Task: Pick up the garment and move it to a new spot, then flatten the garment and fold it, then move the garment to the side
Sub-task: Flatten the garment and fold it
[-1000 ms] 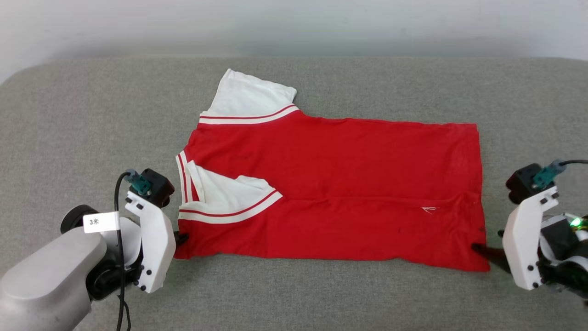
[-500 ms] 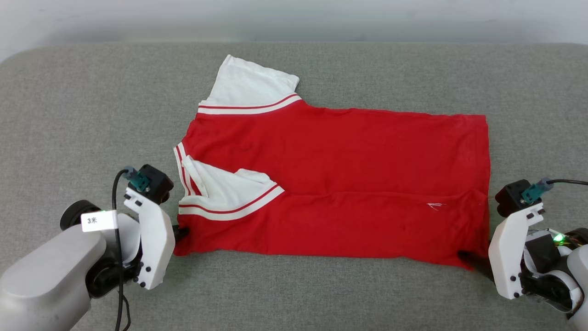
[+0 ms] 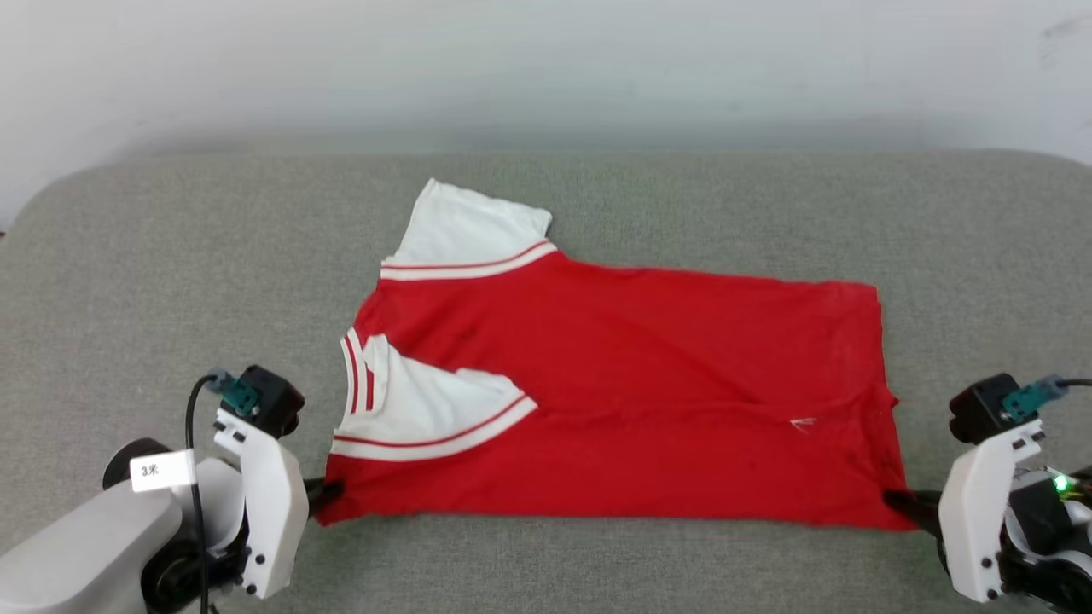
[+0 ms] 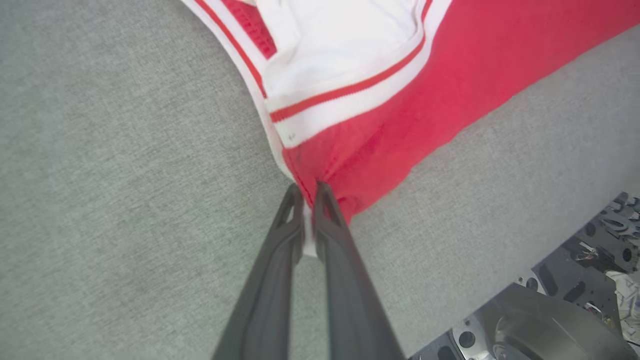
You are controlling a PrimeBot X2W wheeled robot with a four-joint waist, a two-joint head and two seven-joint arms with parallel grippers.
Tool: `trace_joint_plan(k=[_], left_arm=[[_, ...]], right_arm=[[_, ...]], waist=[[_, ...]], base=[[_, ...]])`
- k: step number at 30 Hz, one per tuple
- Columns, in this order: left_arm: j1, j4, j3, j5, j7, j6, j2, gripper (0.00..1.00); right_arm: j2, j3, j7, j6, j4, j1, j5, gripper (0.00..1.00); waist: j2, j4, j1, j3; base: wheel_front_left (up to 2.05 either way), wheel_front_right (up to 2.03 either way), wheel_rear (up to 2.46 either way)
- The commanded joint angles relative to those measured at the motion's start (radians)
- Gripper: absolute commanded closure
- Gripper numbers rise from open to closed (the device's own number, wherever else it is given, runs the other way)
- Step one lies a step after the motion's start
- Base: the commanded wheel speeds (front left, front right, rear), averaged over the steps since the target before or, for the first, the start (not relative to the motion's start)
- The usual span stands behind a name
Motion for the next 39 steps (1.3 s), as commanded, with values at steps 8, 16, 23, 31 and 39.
trace_joint_plan(k=[8, 16, 23, 31, 39], left_arm=[[0.129, -0.137, -0.011, -0.045, -0.017, 0.071, 0.075, 1.0], [0.2, -0.115, -0.037, -0.073, -0.022, 0.095, 0.052, 1.0], [0.223, -0.057, -0.027, -0.078, -0.07, 0.097, 0.032, 0.0], [0.177, -0.144, 0.03, -0.044, -0.158, 0.131, 0.097, 0.0], [0.061, -0.151, 0.11, 0.035, -0.261, 0.178, 0.094, 0.0]], right_arm=[[-0.086, -0.082, 0.061, -0.001, -0.106, 0.148, 0.032, 1.0], [-0.034, -0.124, 0.081, -0.001, -0.05, 0.213, -0.008, 1.0], [0.017, -0.154, 0.006, -0.001, -0.025, 0.242, -0.031, 0.0], [0.044, -0.278, -0.199, -0.001, -0.128, 0.272, -0.086, 0.0], [0.196, -0.443, -0.453, -0.001, -0.248, 0.252, -0.31, 0.0]], waist=[[-0.0001, -0.003, 0.0, -0.049], [-0.0001, 0.001, 0.0, -0.028], [-0.0001, 0.005, 0.0, -0.04], [-0.0001, 0.001, 0.0, -0.076], [-0.0001, -0.029, 0.0, -0.052]], base=[[0.0, 0.0, 0.0], [0.0, 0.0, 0.0], [0.0, 0.0, 0.0], [0.0, 0.0, 0.0], [0.0, 0.0, 0.0]])
